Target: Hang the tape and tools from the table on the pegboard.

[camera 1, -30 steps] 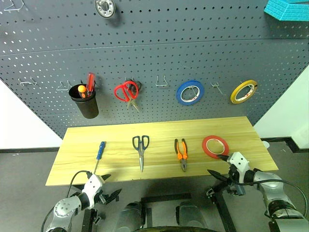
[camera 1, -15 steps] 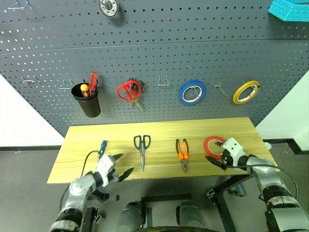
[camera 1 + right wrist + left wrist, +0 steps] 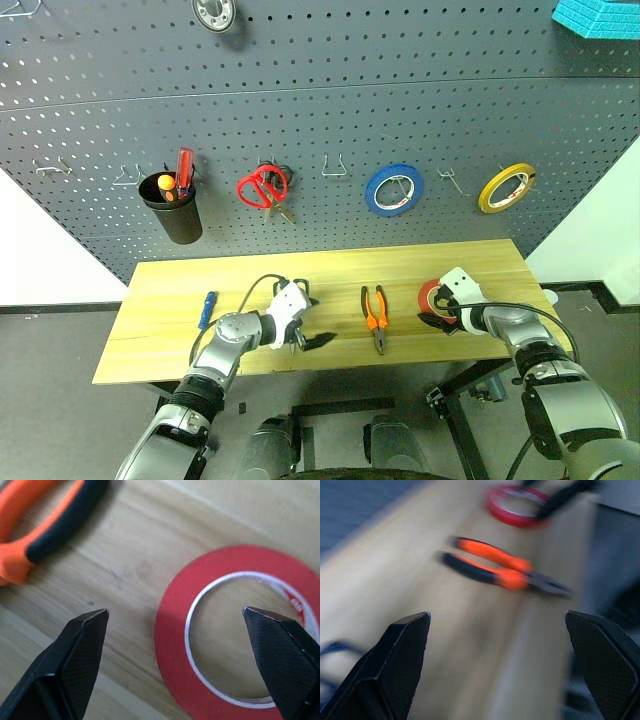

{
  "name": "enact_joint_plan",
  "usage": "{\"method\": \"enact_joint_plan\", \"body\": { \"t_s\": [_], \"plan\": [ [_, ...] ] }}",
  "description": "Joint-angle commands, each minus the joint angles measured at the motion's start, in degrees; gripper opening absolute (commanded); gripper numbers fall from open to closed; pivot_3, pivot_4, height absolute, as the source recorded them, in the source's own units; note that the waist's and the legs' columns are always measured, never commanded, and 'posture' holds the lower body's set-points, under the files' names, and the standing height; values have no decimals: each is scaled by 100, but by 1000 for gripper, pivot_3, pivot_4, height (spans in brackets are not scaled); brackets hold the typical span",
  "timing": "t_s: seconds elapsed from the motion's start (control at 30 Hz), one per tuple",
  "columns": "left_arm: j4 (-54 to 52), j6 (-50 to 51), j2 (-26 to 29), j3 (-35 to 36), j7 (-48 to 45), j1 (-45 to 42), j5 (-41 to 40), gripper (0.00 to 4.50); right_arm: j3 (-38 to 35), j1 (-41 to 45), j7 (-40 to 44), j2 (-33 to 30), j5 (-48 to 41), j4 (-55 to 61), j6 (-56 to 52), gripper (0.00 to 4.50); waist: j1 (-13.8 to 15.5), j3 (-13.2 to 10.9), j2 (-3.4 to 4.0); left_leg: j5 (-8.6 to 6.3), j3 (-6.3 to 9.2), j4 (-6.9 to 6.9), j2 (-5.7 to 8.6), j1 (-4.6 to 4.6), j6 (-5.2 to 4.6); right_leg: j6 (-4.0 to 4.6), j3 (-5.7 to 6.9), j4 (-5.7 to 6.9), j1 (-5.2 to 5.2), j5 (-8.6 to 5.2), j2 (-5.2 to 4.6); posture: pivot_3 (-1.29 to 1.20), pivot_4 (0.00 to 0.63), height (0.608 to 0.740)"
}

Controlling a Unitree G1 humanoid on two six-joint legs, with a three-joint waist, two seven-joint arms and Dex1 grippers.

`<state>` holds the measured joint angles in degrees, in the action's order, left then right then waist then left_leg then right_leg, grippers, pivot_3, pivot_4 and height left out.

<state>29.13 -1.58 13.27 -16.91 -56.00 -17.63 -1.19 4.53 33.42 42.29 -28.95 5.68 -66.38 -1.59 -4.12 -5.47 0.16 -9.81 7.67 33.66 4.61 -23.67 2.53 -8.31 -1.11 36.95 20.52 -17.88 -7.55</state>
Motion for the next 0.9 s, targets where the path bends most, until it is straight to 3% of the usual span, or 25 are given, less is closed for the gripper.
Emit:
{"method": "enact_joint_plan", "body": {
  "t_s": [0.03, 0.37, 0.47, 0.77, 0.9],
  "plan": [
    [-216, -32, 46, -73, -178, -178, -16, 4473, 68, 298, -246, 77, 166, -305, -113, 4500, -1, -1, 0, 0, 2, 0, 0, 0, 0, 0, 0, 1, 0, 0, 0, -108, 61, 725],
    [-385, 43, 101, -54, -224, -110, -50, 4473, 146, 515, -319, 189, 410, -759, -557, 4500, -7, -1, 1, 0, 14, 2, 0, 1, 0, -1, -1, 3, -1, 0, 0, -104, 66, 725],
    [-482, 77, 136, -3, -153, -3, -78, 4500, 156, 542, -196, 204, 430, -822, -773, 3866, -5, -1, 1, 1, 14, 5, 0, 3, 0, 0, -2, 3, -3, 0, 0, -99, 66, 725],
    [-616, 128, 211, 92, -2, 132, -166, 4500, 73, 494, -79, 183, 418, -796, -794, 817, -3, -1, -1, -2, 16, 7, 0, 9, 4, 0, -1, 4, -10, 0, 0, -100, 63, 725],
    [-663, 95, 198, 119, 109, 184, -178, 4500, -16, 458, -369, 88, 399, -652, -379, 683, -3, -1, 0, -3, 16, 9, 0, 10, 6, 1, -2, 4, -10, 0, 0, -93, 61, 725]
  ]
}}
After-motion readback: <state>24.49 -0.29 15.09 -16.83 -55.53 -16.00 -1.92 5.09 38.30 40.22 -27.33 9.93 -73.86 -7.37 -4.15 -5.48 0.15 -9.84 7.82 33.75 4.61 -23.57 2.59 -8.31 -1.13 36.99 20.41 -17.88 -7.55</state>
